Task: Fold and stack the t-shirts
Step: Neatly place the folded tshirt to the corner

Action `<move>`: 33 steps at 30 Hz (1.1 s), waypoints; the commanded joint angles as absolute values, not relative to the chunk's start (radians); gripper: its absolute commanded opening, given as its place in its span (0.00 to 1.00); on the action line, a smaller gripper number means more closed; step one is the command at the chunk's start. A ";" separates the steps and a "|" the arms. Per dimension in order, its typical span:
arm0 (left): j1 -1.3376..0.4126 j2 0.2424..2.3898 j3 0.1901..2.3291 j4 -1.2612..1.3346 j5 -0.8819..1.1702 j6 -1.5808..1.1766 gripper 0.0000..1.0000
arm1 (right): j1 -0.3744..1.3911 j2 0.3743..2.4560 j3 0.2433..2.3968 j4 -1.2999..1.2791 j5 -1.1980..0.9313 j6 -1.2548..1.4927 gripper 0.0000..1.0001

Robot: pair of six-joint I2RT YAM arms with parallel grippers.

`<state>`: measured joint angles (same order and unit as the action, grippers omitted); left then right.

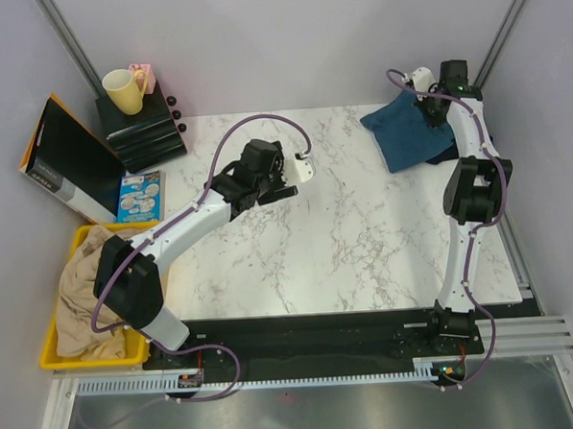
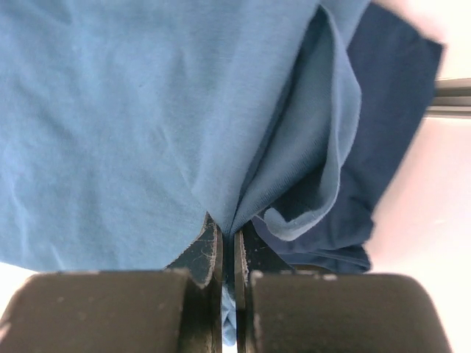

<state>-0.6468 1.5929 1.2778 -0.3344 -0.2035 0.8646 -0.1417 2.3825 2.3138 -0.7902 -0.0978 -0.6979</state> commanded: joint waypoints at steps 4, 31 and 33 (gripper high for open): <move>-0.650 1.575 1.281 -0.285 -0.198 0.873 0.89 | -0.141 2.267 2.332 -0.655 -0.026 -0.738 0.00; -0.652 1.575 1.282 -0.281 -0.216 0.880 0.90 | -0.236 2.335 2.224 -0.446 0.144 -0.687 0.00; -0.652 1.574 1.282 -0.281 -0.218 0.882 0.90 | -0.241 2.352 2.224 -0.443 0.146 -0.686 0.00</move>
